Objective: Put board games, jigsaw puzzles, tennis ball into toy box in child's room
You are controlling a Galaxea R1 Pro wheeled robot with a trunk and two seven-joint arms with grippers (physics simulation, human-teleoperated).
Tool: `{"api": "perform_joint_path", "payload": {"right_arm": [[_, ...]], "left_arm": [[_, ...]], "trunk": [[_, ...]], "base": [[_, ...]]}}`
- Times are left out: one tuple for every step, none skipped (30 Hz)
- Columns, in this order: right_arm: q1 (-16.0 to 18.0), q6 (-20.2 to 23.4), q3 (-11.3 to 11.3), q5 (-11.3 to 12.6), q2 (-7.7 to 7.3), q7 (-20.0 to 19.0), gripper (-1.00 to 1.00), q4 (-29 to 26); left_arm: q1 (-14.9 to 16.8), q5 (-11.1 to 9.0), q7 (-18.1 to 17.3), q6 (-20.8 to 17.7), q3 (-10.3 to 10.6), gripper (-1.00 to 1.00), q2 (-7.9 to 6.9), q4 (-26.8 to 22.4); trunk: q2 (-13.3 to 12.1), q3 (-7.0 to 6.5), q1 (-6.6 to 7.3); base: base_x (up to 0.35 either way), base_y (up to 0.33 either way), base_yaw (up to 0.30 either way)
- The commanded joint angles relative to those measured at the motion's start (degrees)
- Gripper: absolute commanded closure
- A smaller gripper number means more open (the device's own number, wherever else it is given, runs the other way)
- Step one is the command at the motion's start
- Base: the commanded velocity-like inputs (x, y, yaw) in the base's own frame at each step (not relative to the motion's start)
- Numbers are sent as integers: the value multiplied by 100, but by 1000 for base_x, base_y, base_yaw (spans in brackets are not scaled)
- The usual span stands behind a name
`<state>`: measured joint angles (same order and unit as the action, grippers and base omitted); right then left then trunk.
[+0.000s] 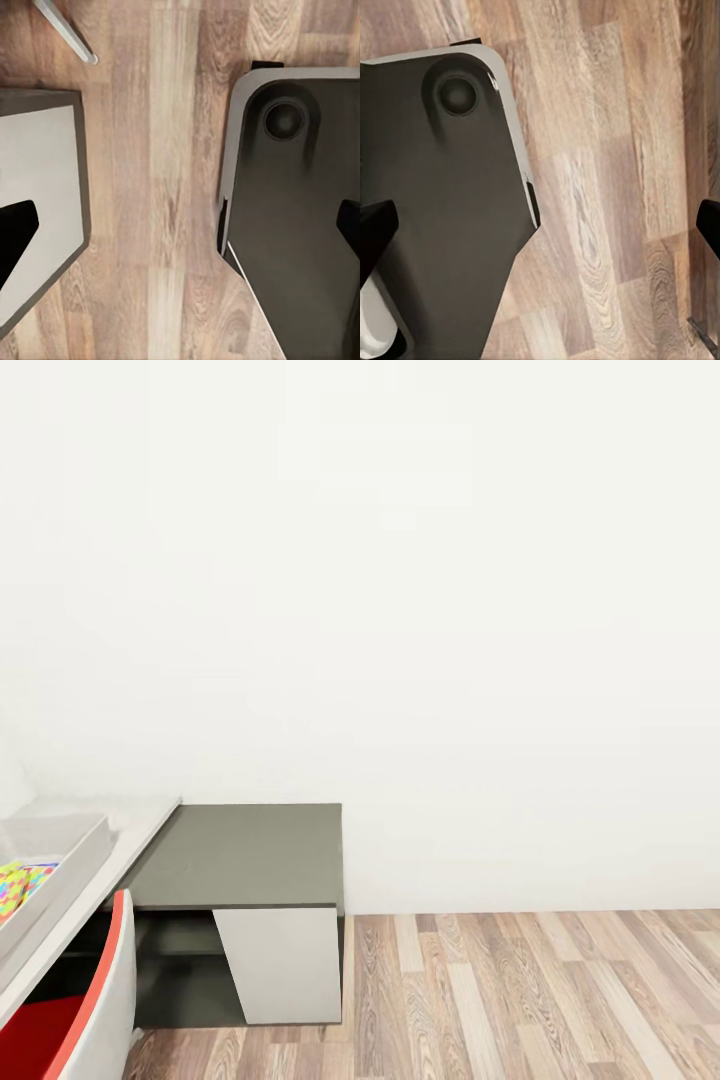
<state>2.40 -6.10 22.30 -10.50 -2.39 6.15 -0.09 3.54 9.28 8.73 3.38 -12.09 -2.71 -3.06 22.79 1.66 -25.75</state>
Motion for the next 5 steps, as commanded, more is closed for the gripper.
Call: {"api": "perform_joint_path", "payload": {"right_arm": [[6,-22,48,-59,2,18,-100,9],[6,-22,48,-58,2,18,-100,9],[6,-22,48,-58,2,18,-100,9],[6,-22,47,-58,2,18,-100,9],[6,-22,47,-58,2,18,-100,9]], "left_arm": [[6,61,15,23,-47,-100,0,6],[6,63,15,23,-50,-100,3,4],[6,62,15,23,-53,-100,4,3],[6,61,15,25,-56,-100,4,2],[6,56,15,27,-62,-100,6,1]], "trunk": [[13,13,-3],[13,13,-3],[13,13,-3],[13,13,-3],[13,13,-3]], "base": [[0,0,0],[0,0,0],[0,0,0],[0,0,0],[0,0,0]]}}
